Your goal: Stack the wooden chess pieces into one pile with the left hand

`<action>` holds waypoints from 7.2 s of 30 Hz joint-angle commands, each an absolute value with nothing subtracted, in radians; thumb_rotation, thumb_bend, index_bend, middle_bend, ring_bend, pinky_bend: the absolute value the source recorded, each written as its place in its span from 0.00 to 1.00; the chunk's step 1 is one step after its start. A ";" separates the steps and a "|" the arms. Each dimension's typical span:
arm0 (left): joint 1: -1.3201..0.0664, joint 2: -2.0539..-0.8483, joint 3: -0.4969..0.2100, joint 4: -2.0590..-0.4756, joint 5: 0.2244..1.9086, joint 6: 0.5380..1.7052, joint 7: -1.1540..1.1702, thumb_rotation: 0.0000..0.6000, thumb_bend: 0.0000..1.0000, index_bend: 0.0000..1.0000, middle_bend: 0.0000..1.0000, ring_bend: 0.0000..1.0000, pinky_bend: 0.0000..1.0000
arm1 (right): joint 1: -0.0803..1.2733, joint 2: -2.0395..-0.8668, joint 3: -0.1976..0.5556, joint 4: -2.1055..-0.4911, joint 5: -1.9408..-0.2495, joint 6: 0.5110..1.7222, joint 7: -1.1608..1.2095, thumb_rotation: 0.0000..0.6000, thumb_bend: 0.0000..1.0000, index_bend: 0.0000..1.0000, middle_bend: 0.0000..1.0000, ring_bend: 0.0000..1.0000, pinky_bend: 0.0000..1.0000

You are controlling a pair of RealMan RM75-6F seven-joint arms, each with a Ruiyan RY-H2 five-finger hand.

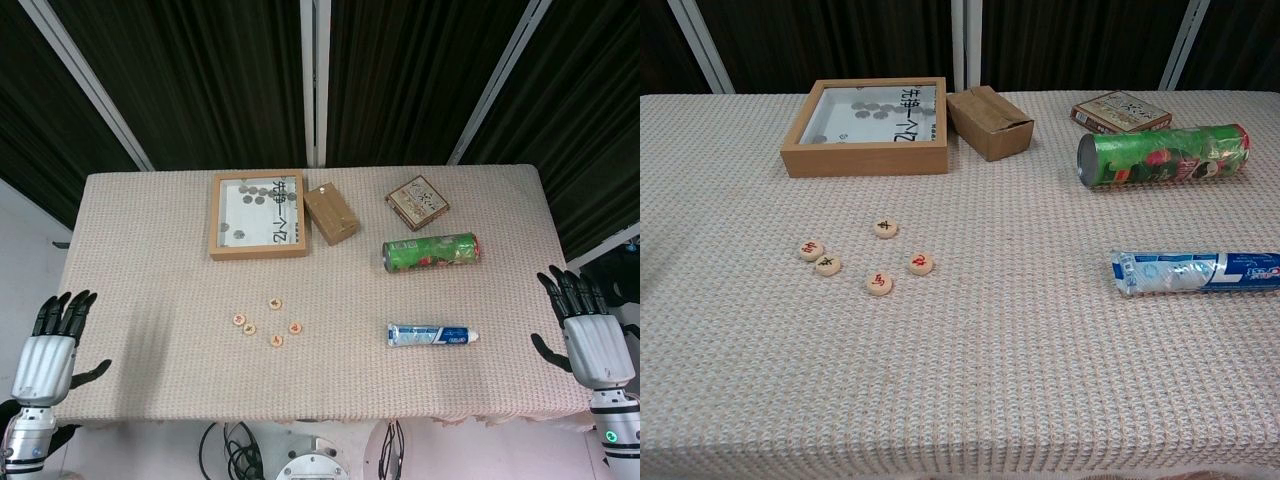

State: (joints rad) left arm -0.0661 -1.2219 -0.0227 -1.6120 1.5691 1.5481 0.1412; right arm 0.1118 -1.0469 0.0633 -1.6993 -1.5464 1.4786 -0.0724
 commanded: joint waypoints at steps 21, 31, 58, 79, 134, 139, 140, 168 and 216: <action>-0.224 -1.252 0.010 -1.701 1.673 1.313 0.255 1.00 0.05 0.09 0.05 0.00 0.00 | 0.116 -1.044 0.069 -1.684 -1.534 1.470 -0.046 1.00 0.20 0.00 0.00 0.00 0.00; -0.342 -1.341 0.002 -1.674 1.664 1.145 0.290 1.00 0.07 0.11 0.05 0.00 0.00 | 0.117 -1.040 0.071 -1.679 -1.529 1.466 -0.028 1.00 0.20 0.00 0.00 0.00 0.00; -0.552 -1.529 -0.060 -1.450 1.550 0.973 0.216 1.00 0.22 0.32 0.06 0.00 0.00 | 0.121 -1.039 0.075 -1.672 -1.509 1.451 -0.018 1.00 0.20 0.00 0.00 0.00 0.00; -0.601 -1.559 -0.035 -1.375 1.518 0.953 0.184 1.00 0.28 0.40 0.06 0.00 0.00 | 0.131 -1.037 0.080 -1.656 -1.479 1.417 0.011 1.00 0.21 0.00 0.00 0.00 0.00; -0.634 -1.551 -0.045 -1.376 1.426 0.970 0.203 1.00 0.28 0.49 0.09 0.00 0.00 | 0.132 -1.034 0.078 -1.661 -1.470 1.410 0.002 1.00 0.21 0.00 0.00 0.00 0.00; -0.635 -1.548 -0.042 -1.374 1.421 0.966 0.199 1.00 0.28 0.49 0.09 0.00 0.00 | 0.131 -1.036 0.077 -1.662 -1.478 1.416 0.001 1.00 0.21 0.00 0.00 0.00 0.00; -0.635 -1.547 -0.041 -1.375 1.420 0.965 0.197 1.00 0.28 0.48 0.09 0.00 0.00 | 0.131 -1.036 0.077 -1.662 -1.477 1.416 0.002 1.00 0.21 0.00 0.00 0.00 0.00; -0.592 -1.488 -0.021 -1.532 1.442 1.066 0.291 1.00 0.28 0.36 0.09 0.00 0.00 | 0.130 -1.028 0.076 -1.664 -1.480 1.416 0.018 1.00 0.22 0.00 0.00 0.00 0.00; -0.616 -1.696 -0.047 -1.506 1.334 0.990 0.442 1.00 0.27 0.42 0.03 0.00 0.00 | 0.115 -1.011 0.081 -1.666 -1.486 1.443 0.051 1.00 0.22 0.00 0.00 0.00 0.00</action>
